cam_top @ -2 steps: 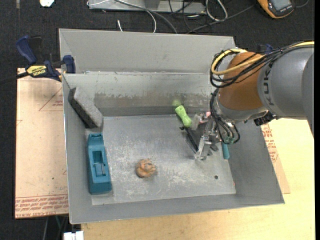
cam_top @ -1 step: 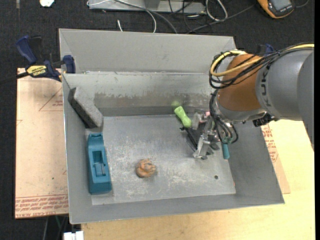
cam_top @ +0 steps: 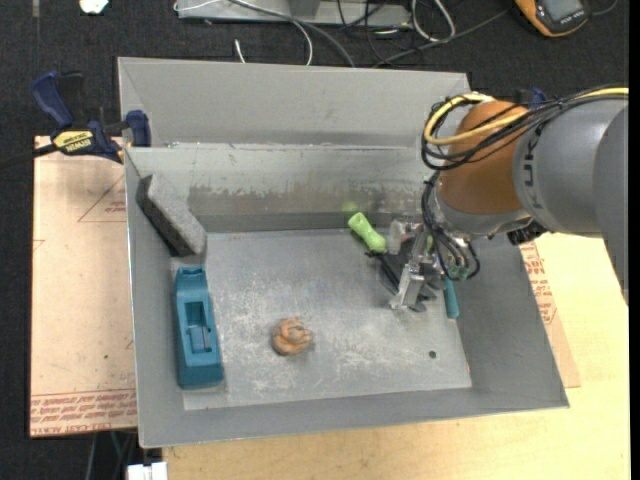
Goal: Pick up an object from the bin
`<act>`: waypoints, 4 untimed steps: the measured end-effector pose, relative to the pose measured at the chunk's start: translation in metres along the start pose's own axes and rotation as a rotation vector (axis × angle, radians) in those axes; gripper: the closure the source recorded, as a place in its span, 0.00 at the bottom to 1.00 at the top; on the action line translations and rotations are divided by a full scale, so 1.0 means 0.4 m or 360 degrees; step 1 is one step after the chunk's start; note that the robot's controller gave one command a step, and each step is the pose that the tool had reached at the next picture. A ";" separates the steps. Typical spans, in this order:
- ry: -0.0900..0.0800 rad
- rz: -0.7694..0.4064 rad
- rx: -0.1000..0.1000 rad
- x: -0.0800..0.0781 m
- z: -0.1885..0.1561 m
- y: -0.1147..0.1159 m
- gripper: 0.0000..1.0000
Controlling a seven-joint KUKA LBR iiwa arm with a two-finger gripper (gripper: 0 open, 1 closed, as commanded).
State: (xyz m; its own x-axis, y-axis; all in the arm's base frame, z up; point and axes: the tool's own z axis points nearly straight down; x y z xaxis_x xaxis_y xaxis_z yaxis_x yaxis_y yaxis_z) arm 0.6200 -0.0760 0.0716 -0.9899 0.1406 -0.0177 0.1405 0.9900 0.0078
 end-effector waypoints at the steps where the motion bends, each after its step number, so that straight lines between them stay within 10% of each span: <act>1: -0.0008 -0.0081 -0.0003 -0.004 0.000 -0.018 0.00; 2: -0.0005 -0.0082 -0.0004 -0.006 0.002 -0.083 0.00; 3: 0.0067 -0.0054 -0.0018 0.025 0.016 -0.102 1.00; 4: 0.0066 -0.0055 -0.0017 0.025 0.016 -0.102 1.00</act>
Offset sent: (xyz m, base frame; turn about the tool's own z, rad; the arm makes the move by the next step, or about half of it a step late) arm -0.0030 -0.0330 -0.0015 -0.0547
